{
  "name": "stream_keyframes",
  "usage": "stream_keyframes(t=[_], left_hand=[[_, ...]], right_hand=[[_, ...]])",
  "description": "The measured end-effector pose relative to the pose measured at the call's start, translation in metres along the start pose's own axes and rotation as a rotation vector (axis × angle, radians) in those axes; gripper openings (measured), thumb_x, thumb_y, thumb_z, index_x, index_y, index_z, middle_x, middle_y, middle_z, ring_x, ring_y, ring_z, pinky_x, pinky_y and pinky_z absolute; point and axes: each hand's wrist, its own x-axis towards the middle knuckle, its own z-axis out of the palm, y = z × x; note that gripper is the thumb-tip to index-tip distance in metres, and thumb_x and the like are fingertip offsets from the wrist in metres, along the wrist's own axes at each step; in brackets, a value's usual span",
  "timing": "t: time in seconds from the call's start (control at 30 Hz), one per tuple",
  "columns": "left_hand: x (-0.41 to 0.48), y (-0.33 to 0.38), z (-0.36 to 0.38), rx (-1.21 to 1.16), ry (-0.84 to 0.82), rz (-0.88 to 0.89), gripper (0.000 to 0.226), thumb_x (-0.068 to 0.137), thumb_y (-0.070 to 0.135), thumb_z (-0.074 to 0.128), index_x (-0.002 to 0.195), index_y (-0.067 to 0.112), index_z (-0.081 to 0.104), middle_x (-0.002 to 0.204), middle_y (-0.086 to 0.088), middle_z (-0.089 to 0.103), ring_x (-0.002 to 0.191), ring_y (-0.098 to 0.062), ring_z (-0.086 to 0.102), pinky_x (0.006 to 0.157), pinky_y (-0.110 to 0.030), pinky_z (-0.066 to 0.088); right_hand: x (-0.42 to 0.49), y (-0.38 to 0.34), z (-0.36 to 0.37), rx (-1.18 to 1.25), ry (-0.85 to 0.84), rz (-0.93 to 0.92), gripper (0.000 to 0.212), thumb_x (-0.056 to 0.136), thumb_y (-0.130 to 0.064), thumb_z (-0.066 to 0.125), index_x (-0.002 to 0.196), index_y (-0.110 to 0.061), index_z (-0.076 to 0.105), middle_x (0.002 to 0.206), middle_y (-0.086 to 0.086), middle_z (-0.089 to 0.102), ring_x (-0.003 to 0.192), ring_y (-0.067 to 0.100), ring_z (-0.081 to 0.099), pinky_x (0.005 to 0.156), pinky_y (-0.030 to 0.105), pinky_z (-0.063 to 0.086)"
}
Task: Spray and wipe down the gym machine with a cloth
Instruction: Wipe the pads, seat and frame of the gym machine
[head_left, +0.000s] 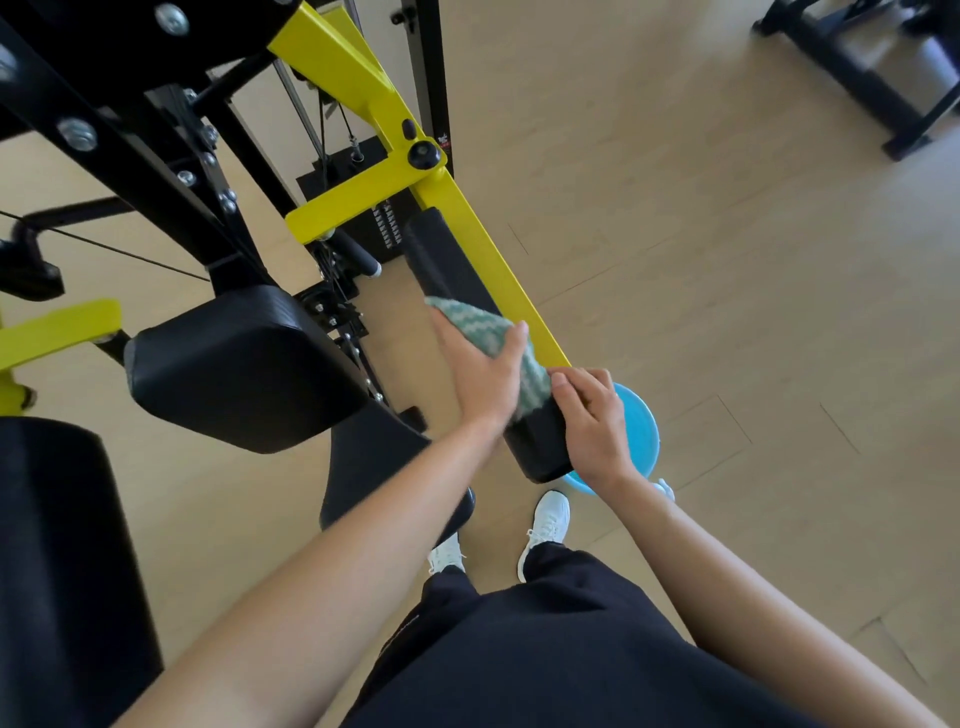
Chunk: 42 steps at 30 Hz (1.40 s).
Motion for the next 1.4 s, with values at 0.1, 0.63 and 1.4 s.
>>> stream_keyframes(t=[0.1, 0.63, 1.4], left_hand=[[-0.046, -0.033, 0.010, -0.092, -0.088, -0.093, 0.117, 0.077, 0.055, 0.081, 0.160, 0.041, -0.001, 0.164, -0.001, 0.029, 0.150, -0.017, 0.035, 0.121, -0.046, 0.036], [-0.029, -0.033, 0.001, -0.503, -0.119, -0.481, 0.099, 0.077, 0.086, 0.051, 0.151, 0.021, 0.038, 0.138, -0.011, 0.060, 0.114, -0.016, 0.066, 0.100, -0.037, 0.053], [0.042, -0.036, -0.009, -0.712, -0.100, -0.739, 0.089, 0.074, 0.092, 0.048, 0.141, 0.033, 0.054, 0.138, -0.002, 0.063, 0.131, -0.028, 0.058, 0.118, -0.050, 0.037]], right_hand=[[-0.004, -0.001, -0.006, 0.168, 0.000, 0.036, 0.038, 0.098, -0.039, 0.045, 0.104, -0.022, 0.078, 0.111, 0.005, 0.065, 0.106, 0.008, 0.060, 0.092, 0.019, 0.044], [-0.035, 0.016, -0.018, 0.010, -0.051, -0.028, 0.025, 0.102, -0.030, 0.061, 0.115, -0.051, 0.066, 0.100, -0.008, 0.070, 0.091, 0.022, 0.064, 0.087, 0.048, 0.056], [-0.057, 0.005, 0.018, 0.263, 0.194, 0.112, 0.023, 0.104, -0.023, 0.058, 0.122, -0.027, 0.071, 0.109, 0.000, 0.071, 0.102, 0.014, 0.063, 0.095, 0.036, 0.055]])
